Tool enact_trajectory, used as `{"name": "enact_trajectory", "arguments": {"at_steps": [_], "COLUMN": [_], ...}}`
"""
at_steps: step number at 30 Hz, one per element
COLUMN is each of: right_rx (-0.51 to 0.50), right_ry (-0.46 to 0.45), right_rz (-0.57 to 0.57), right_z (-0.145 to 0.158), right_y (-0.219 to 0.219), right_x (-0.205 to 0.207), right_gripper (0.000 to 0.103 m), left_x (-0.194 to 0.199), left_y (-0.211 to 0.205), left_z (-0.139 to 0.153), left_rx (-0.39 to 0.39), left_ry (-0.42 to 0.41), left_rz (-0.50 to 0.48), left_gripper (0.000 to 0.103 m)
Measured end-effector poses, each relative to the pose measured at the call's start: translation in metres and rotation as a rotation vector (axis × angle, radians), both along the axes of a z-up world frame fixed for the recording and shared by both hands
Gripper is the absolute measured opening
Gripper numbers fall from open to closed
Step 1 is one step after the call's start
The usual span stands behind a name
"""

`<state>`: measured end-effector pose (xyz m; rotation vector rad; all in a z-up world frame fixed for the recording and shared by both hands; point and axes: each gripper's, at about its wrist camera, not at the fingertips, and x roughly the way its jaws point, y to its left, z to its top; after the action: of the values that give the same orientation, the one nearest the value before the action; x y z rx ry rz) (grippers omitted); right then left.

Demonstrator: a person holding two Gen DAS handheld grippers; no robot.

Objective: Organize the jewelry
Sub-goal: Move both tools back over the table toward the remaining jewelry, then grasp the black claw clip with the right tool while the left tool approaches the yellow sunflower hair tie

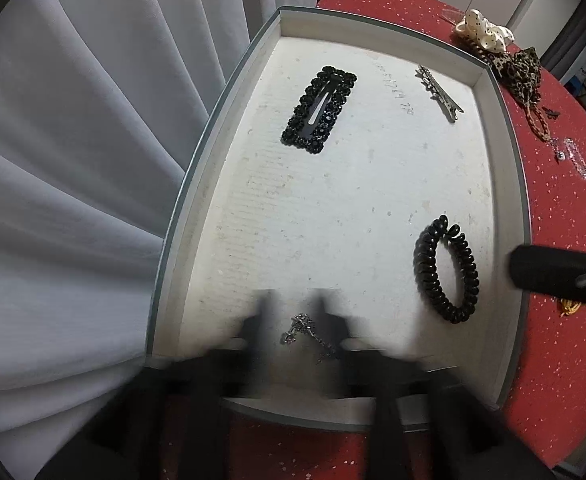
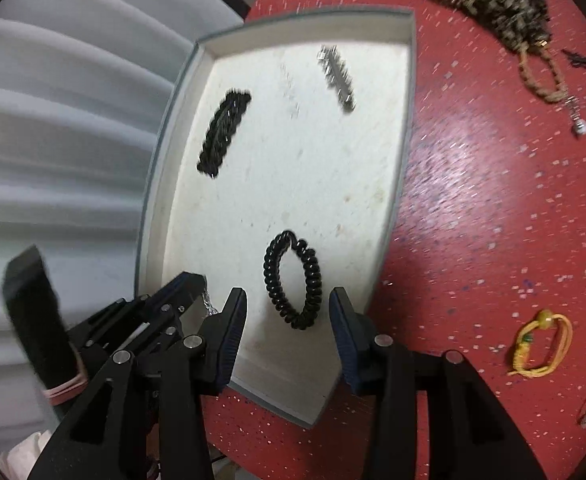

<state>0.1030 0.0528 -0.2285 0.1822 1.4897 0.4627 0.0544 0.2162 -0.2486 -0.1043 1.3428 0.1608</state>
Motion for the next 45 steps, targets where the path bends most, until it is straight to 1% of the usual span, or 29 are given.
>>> {"name": "enact_trajectory", "arguments": {"at_steps": [1, 2, 3, 8, 9, 13, 14, 15, 17, 20, 21, 22, 23, 24, 31, 34, 39, 45], "right_rx": [0.001, 0.001, 0.001, -0.003, -0.004, -0.017, -0.019, -0.021, -0.021, -0.025, -0.027, -0.028, -0.027, -0.027, -0.053, -0.065, -0.09, -0.124], "right_ry": [-0.007, -0.013, -0.019, -0.024, -0.024, -0.029, -0.03, -0.03, -0.031, -0.032, -0.032, -0.033, -0.035, -0.038, -0.038, -0.036, -0.037, -0.056], "right_rz": [-0.004, -0.008, -0.016, -0.053, -0.059, -0.084, -0.095, -0.105, -0.13, -0.174, -0.189, -0.203, -0.222, -0.237, -0.34, -0.381, -0.438, -0.497], "right_z": [0.002, 0.005, 0.009, 0.02, 0.026, 0.032, 0.033, 0.034, 0.036, 0.037, 0.036, 0.035, 0.036, 0.035, 0.039, 0.038, 0.038, 0.04], "right_y": [-0.003, -0.008, -0.014, -0.042, -0.045, -0.055, -0.061, -0.066, -0.077, -0.095, -0.098, -0.101, -0.11, -0.114, -0.166, -0.189, -0.224, -0.259], "right_x": [-0.001, 0.0, -0.001, -0.005, -0.001, -0.01, -0.012, -0.014, -0.017, -0.02, -0.02, -0.022, -0.024, -0.025, -0.043, -0.052, -0.065, -0.065], "right_gripper": [0.046, 0.046, 0.046, 0.046, 0.046, 0.048, 0.05, 0.054, 0.061, 0.062, 0.064, 0.067, 0.076, 0.08, 0.081, 0.081, 0.081, 0.081], "left_x": [-0.002, -0.003, -0.002, 0.002, 0.002, 0.005, 0.005, 0.006, 0.006, 0.01, 0.007, 0.009, 0.008, 0.005, 0.01, 0.011, 0.014, 0.02], "left_y": [0.0, -0.001, -0.003, -0.01, -0.012, -0.02, -0.021, -0.025, -0.032, -0.041, -0.045, -0.05, -0.058, -0.06, -0.109, -0.125, -0.158, -0.193], "left_z": [0.006, 0.009, 0.011, 0.01, 0.011, 0.016, 0.017, 0.018, 0.022, 0.032, 0.033, 0.036, 0.039, 0.042, 0.067, 0.073, 0.076, 0.074], "left_rx": [0.036, 0.058, 0.061, 0.049, 0.045, 0.055, 0.058, 0.063, 0.062, 0.063, 0.062, 0.059, 0.056, 0.055, 0.02, -0.001, -0.052, -0.08], "left_ry": [-0.034, -0.057, -0.058, -0.032, -0.03, -0.025, -0.024, -0.019, -0.02, -0.022, -0.023, -0.026, -0.03, -0.034, -0.087, -0.097, -0.089, -0.079], "left_rz": [0.02, 0.024, 0.013, -0.01, -0.014, -0.027, -0.029, -0.033, -0.045, -0.071, -0.08, -0.091, -0.103, -0.113, -0.193, -0.228, -0.295, -0.347], "left_gripper": [0.098, 0.098, 0.098, 0.098, 0.098, 0.098, 0.099, 0.103, 0.103, 0.103, 0.103, 0.103, 0.103, 0.103, 0.103, 0.103, 0.103, 0.103]}}
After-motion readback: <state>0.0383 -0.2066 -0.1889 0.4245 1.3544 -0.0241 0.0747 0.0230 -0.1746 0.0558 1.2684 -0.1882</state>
